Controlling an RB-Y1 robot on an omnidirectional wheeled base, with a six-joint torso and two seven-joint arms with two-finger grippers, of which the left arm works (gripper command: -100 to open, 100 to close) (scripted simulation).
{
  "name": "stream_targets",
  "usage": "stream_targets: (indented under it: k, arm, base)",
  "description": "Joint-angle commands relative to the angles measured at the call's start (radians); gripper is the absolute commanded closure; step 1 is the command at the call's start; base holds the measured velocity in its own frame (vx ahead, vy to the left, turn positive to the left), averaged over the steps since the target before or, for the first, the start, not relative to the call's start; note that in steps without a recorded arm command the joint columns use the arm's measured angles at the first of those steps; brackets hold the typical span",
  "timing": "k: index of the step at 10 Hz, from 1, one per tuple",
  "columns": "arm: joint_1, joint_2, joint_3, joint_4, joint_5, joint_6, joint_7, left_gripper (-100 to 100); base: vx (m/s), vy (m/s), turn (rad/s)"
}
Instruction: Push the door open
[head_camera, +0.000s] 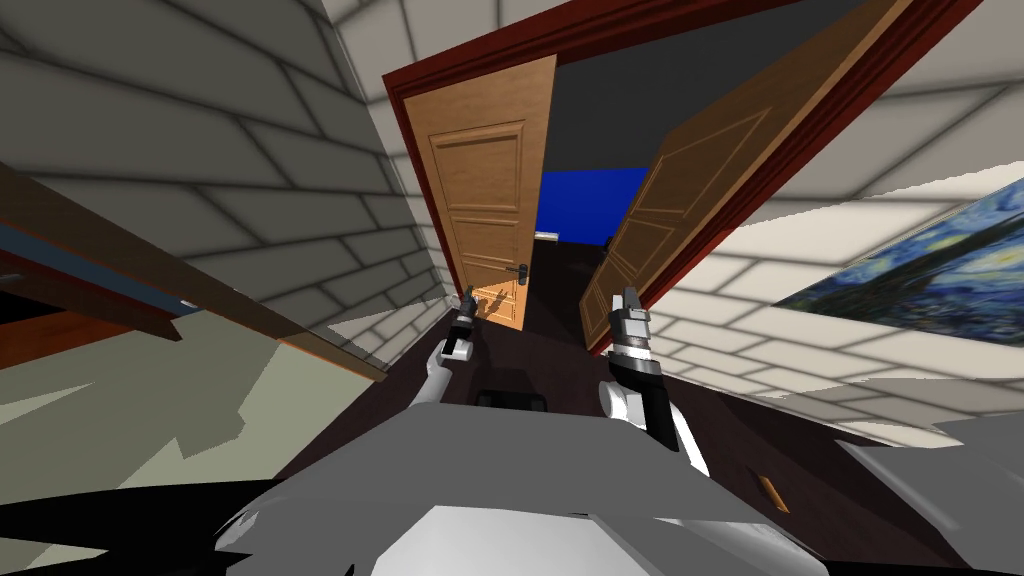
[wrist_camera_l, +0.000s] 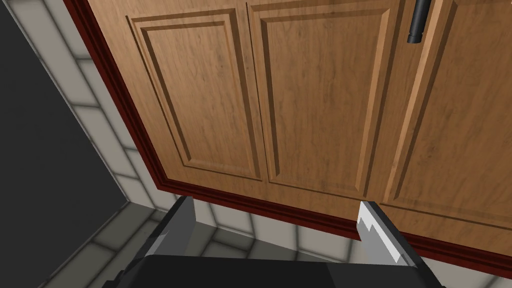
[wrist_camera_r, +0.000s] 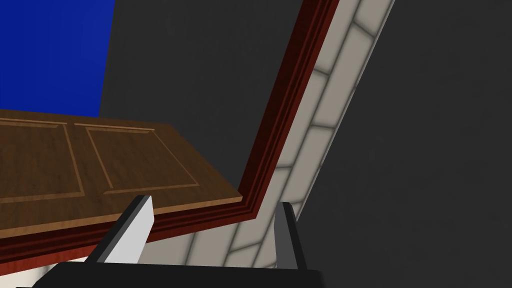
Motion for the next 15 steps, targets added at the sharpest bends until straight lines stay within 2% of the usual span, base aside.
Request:
stream_targets:
  k: [1, 7, 15]
  arm:
    - [-0.027, 0.000, -0.003, 0.047, -0.002, 0.001, 0.000, -100]
    - [-0.129, -0.013, -0.011, 0.218, -0.009, 0.004, -0.004, -100]
    - [-0.254, -0.041, -0.022, 0.426, -0.017, 0.007, -0.009, -100]
  base:
    - [0.107, -0.009, -0.022]
    - [0.097, 0.001, -0.018]
    - [0.099, 0.000, -0.016]
